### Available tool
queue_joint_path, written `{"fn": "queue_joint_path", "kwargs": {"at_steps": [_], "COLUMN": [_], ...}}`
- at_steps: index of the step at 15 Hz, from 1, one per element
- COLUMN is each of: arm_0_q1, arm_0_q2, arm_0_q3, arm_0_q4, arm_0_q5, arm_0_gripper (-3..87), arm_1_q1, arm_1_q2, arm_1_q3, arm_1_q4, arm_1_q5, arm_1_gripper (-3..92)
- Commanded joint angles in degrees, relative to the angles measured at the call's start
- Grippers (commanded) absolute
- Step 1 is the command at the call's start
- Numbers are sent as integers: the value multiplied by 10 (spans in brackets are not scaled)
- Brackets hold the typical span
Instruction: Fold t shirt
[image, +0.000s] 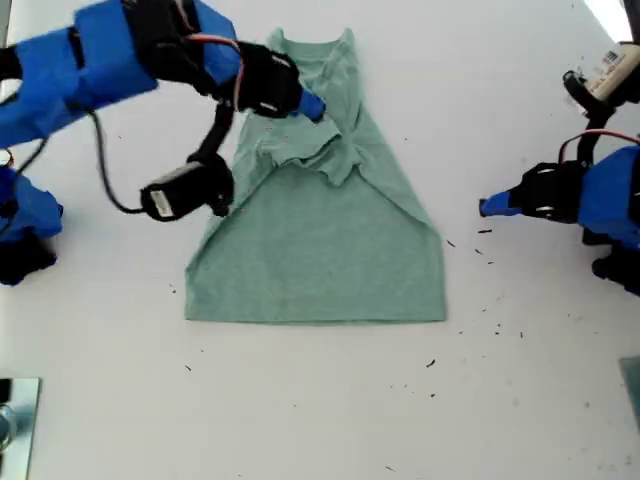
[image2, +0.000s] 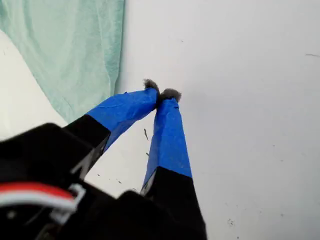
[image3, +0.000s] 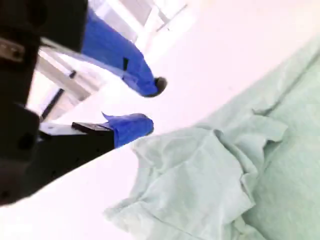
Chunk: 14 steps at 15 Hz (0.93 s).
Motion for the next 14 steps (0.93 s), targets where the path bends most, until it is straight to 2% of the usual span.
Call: {"fn": "queue_joint_path", "kwargs": {"at_steps": [1, 4, 7, 8, 9, 10, 11, 12, 14], "arm_0_q1": [-5, 34, 125, 156, 176, 178, 177, 172, 170], "arm_0_q2": [328, 623, 855, 952, 1099, 1206, 1173, 1141, 1158], "arm_0_q3": [308, 733, 1018, 1099, 1142, 1151, 1150, 1147, 1150], "arm_0_q4": [-64, -165, -205, -193, -109, -62, -72, -82, -77], "arm_0_q5": [-25, -125, -287, -330, -366, -342, -350, -350, -343], "arm_0_gripper": [-1, -2, -2, -2, -2, -2, -2, -2, -2], "arm_1_q1": [-11, -11, -12, -11, -11, -20, -24, -24, -53], "arm_1_q2": [3, 3, 3, 3, 3, -4, -54, -190, -517], "arm_1_q3": [33, 33, 33, 33, 28, -4, -79, -219, -590], "arm_1_q4": [-11, -11, -11, -32, -50, -52, -34, 2, 142], "arm_1_q5": [-1, -4, -7, -28, -48, -57, -66, -91, -139], "arm_1_gripper": [29, 33, 26, 26, 26, 26, 26, 26, 25]}}
